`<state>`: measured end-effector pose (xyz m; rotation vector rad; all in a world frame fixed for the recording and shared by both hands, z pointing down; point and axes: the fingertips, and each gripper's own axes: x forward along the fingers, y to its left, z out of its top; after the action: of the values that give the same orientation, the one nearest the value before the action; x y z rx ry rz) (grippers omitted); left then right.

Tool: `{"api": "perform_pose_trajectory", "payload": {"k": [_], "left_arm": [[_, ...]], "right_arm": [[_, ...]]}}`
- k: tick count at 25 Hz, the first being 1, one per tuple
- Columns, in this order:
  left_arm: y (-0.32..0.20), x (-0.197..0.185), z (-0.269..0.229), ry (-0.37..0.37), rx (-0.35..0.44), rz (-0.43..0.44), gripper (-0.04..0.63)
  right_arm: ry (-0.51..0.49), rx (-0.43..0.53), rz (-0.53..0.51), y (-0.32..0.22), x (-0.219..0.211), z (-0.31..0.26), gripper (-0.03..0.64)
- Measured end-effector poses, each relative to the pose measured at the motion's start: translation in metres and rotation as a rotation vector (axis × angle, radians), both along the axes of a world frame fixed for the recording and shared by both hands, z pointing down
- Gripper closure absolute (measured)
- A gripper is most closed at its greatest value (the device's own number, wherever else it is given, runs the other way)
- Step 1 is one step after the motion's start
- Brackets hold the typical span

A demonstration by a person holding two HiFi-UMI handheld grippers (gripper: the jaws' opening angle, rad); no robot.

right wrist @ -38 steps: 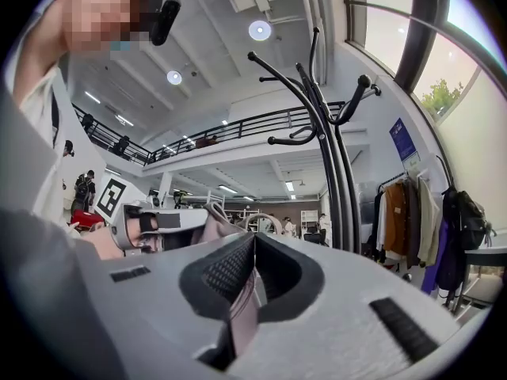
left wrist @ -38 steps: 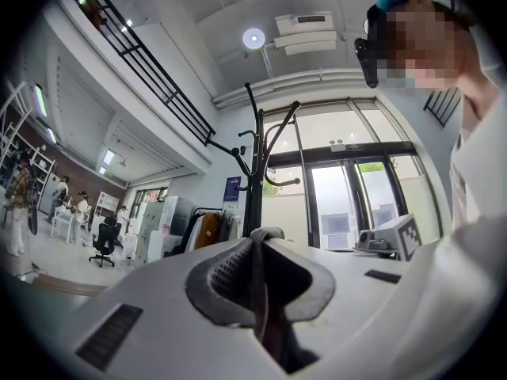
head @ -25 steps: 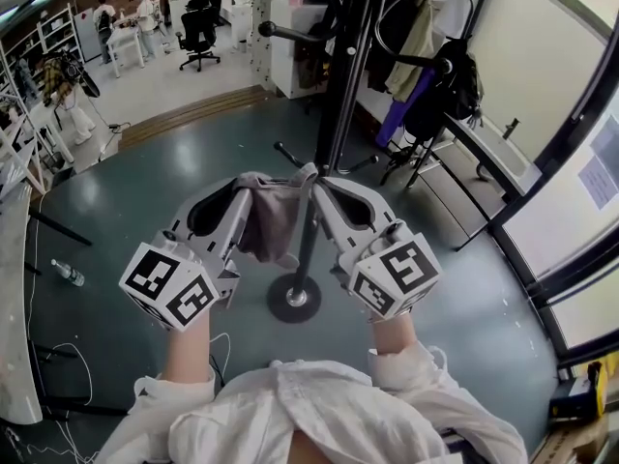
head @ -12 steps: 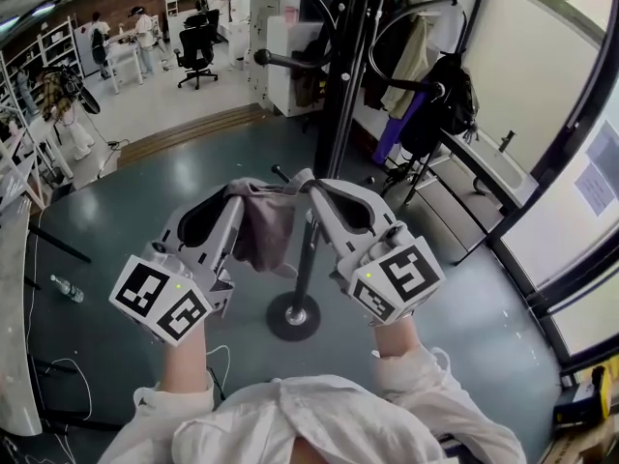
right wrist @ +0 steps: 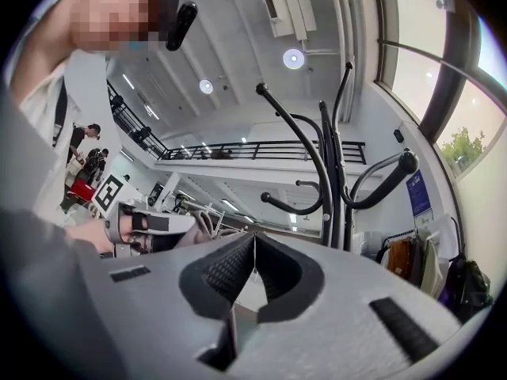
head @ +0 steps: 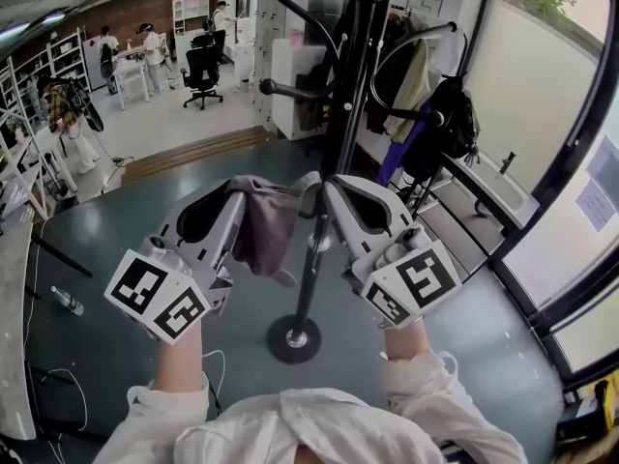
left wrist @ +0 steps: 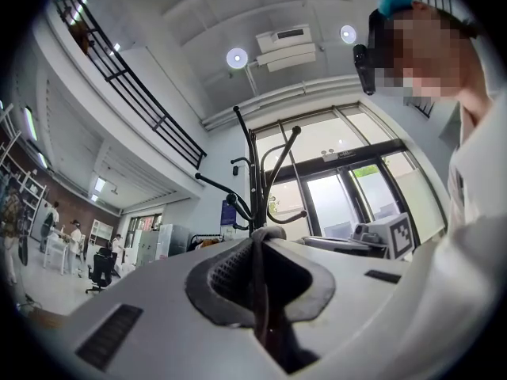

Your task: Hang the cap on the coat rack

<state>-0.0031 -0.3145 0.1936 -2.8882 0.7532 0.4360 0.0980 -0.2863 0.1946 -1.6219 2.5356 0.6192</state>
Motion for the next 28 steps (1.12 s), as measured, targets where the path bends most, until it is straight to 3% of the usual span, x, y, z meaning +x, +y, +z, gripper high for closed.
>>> {"api": "perform_pose_trajectory", "payload": {"k": [17, 28], "left_arm": [[-0.001, 0.005, -0.06, -0.011, 0.172, -0.032, 0.565], [-0.016, -0.004, -0.087, -0.026, 0.218, -0.095, 0.565]], "right_arm": [[0.02, 0.215, 0.021, 0.007, 0.018, -0.088, 0.612], [0.032, 0.249, 0.007, 0.0, 0.016, -0.105, 0.612]]}}
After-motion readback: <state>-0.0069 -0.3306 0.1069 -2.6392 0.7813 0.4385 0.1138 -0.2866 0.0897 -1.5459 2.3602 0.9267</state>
